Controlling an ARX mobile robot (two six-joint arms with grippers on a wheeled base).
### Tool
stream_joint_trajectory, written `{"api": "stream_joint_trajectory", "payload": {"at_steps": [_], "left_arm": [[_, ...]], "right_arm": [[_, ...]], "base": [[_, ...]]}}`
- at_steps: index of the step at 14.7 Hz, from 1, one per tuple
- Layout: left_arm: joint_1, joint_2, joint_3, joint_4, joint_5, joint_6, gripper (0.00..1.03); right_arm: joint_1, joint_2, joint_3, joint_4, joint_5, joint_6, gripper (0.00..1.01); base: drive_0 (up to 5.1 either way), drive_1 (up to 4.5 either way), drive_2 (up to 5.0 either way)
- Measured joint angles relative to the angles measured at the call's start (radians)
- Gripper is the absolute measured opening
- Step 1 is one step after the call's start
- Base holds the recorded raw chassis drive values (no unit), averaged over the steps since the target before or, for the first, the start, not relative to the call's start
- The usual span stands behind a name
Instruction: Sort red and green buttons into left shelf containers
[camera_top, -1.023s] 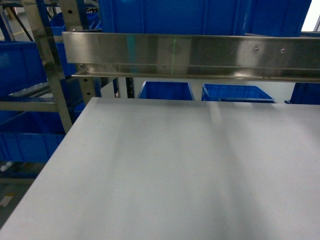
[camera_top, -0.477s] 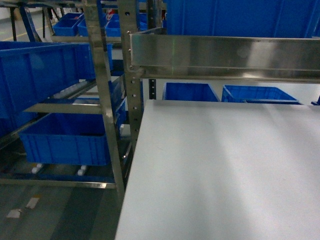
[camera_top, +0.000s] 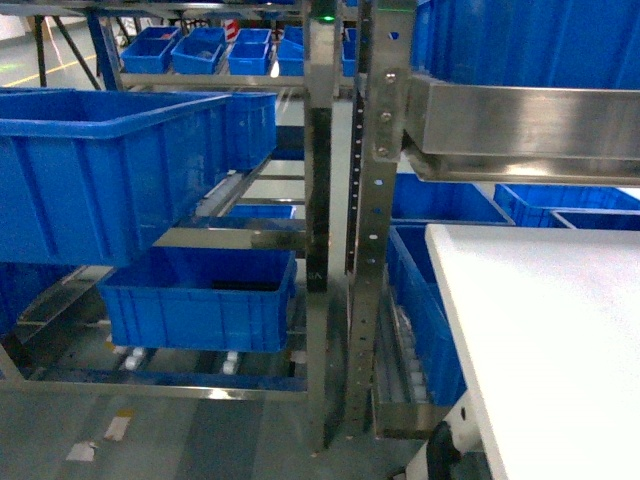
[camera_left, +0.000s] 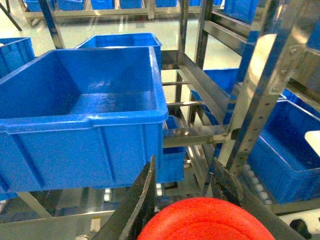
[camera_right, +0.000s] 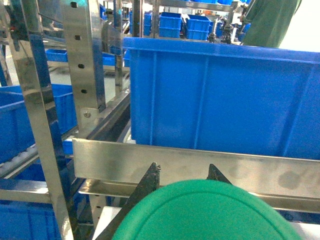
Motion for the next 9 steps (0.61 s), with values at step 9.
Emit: {"api": "stream_joint_trajectory", "payload": {"at_steps": [9], "left_arm": [[0.0, 0.004, 0.0, -0.003, 0.0, 0.0, 0.29]], "right_arm": [[0.003, 0.005, 0.001, -0.001, -0.001, 0.0, 0.24]], "base": [[-4.5, 4.07, 0.6]]}}
